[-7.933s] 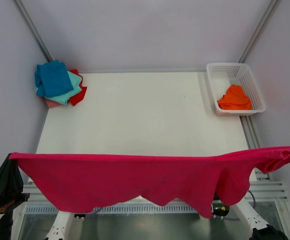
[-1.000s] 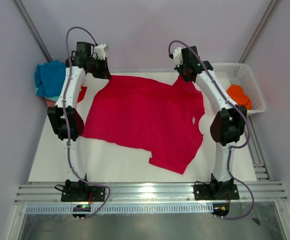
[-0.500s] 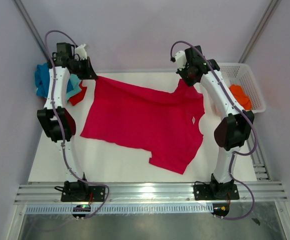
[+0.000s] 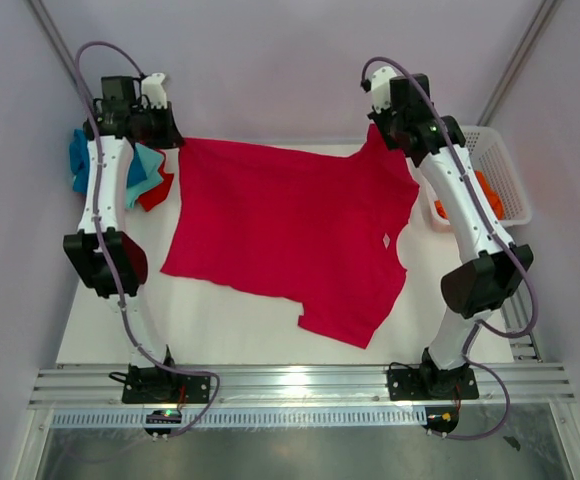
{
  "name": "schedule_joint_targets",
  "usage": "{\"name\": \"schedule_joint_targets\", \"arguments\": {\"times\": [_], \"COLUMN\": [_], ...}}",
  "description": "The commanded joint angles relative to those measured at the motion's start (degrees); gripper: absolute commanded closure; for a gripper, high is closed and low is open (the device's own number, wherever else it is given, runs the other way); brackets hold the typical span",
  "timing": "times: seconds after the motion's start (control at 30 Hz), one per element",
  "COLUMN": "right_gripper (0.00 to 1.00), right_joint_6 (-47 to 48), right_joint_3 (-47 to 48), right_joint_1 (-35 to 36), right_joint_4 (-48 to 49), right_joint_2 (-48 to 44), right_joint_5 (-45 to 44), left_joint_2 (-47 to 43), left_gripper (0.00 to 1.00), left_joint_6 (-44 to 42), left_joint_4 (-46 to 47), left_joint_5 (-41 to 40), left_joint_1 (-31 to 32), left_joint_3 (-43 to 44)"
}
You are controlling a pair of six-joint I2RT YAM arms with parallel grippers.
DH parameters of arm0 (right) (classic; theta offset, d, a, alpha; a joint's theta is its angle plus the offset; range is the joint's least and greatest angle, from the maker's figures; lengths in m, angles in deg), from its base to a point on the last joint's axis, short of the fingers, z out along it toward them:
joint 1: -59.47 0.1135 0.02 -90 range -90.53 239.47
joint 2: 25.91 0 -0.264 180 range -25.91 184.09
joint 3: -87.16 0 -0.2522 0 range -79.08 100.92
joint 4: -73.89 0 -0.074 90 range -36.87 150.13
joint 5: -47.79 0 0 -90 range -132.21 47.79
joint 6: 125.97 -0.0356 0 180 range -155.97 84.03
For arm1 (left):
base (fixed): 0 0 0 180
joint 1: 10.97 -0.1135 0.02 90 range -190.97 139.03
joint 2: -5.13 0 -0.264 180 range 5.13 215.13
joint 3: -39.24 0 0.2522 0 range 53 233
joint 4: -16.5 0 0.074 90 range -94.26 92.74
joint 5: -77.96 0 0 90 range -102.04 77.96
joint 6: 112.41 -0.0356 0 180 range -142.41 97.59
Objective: Fold and stack the t-shirts
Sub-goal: Flatten the tshirt out
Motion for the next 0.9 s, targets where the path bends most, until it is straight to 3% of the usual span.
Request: {"name": "schedule_joint_targets", "arguments": {"times": [0.0, 0.3, 0.57, 0.7, 0.73, 0.87], "right_gripper": [0.97, 0.97, 0.97, 0.97, 0.97, 0.97], "right_joint_6": [-3.2, -4.6, -5.3, -5.9, -5.4, -5.2], "right_joint_3": [-1.2, -1.8, -3.3, -3.2, -3.1, -4.9], "right_joint_1": [0.3, 0.7, 4.4, 7.2, 7.2, 7.2], "right_joint_4": [7.8, 11.9, 15.9, 13.6, 12.7, 6.0], "right_joint_2": [-7.8, -17.1, -30.7, -37.7, -38.8, -45.9], "right_joint_5": [-3.7, -2.4, -1.5, -0.6, 1.4, 7.9], "left_joint_2": [-7.8, -21.2, -38.0, -50.4, -56.9, -74.8], "left_gripper": [1.0, 1.0, 1.0, 1.0, 1.0, 1.0], "left_joint_6": [-1.6, -10.5, -9.8, -11.7, -12.0, -12.2], "left_joint_4": [5.4, 3.4, 1.4, 0.9, 1.7, 10.1], "left_joint_5": [-0.9, 1.1, 5.7, 9.1, 9.6, 9.4], "left_joint_1": [-0.1, 0.7, 0.9, 0.9, 0.9, 0.9], "left_joint_3": [-1.1, -6.0, -14.1, -23.1, -28.7, -42.6]}}
